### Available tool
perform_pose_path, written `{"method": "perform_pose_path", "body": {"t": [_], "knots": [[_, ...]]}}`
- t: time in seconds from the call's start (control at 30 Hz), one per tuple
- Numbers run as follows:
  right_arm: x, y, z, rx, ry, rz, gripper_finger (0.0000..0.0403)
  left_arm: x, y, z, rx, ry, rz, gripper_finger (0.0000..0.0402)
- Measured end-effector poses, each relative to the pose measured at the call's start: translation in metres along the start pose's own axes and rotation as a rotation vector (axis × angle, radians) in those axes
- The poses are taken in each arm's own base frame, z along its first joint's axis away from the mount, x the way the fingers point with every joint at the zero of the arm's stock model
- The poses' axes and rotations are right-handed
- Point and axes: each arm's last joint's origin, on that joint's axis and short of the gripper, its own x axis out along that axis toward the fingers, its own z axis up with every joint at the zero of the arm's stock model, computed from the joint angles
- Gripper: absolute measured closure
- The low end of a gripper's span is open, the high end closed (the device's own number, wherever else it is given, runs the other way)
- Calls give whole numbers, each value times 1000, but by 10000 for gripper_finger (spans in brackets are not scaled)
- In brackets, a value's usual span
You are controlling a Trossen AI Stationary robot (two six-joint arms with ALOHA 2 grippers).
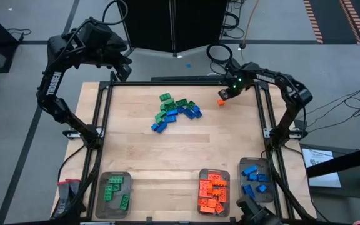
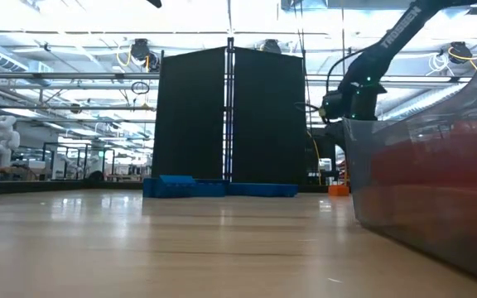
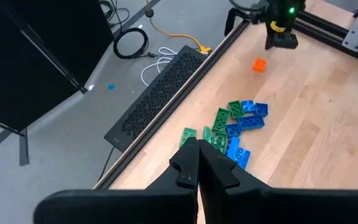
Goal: Sort blocks
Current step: Put the orange game piece into the center black bin
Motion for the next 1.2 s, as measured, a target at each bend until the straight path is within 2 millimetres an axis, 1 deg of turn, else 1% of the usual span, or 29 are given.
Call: {"method": "perform_pose_path", "body": {"t": [0.07,0.1,0.2,0.27,0.3,0.33,0.37,0.43,0.47,0.5,0.57,0.67,0.73,0.8,0.87,0.97,1.07,1.13,1.2], "knots": [[2,4,3,-5,-12,144,403,0,0,0,-14,0,0,402],[0,6,5,-11,-28,183,403,0,0,0,-14,0,0,402],[-10,10,13,-23,-63,138,403,0,-1,0,-19,0,-3,402],[-25,12,23,-55,-102,107,403,0,-2,0,-26,0,-7,402],[-37,12,30,-78,-146,84,403,0,-3,0,-23,0,-10,402],[-49,13,37,-103,-196,39,403,0,-3,0,-21,0,-12,402],[-62,14,44,-131,-241,-41,403,0,-4,0,-18,0,-15,402],[-84,16,55,-228,-305,-264,403,0,-5,0,-16,0,-18,402],[-90,17,59,-283,-297,-354,403,0,-6,0,-14,0,-20,402],[-92,16,61,-328,-262,-400,403,0,-6,0,-12,0,-22,402],[-85,16,64,-371,-162,-409,403,0,-8,0,-7,0,-27,402],[-64,14,64,-389,-35,-371,403,0,-10,0,-2,0,-33,402],[-51,13,67,-368,-17,-312,403,0,-11,0,-3,0,-37,402],[-42,13,72,-360,-27,-257,403,0,-12,0,0,0,-41,402],[-38,15,74,-364,-40,-244,403,0,-13,0,4,0,-45,402],[-32,20,74,-385,-16,-233,403,0,-16,0,12,-1,-55,402],[-31,24,73,-403,-17,-183,403,-1,-20,0,20,-1,-67,402],[-31,25,73,-401,-23,-148,403,-1,-22,0,11,0,-73,402],[-26,24,70,-401,-5,-131,403,-1,-24,0,12,0,-80,402]]}}
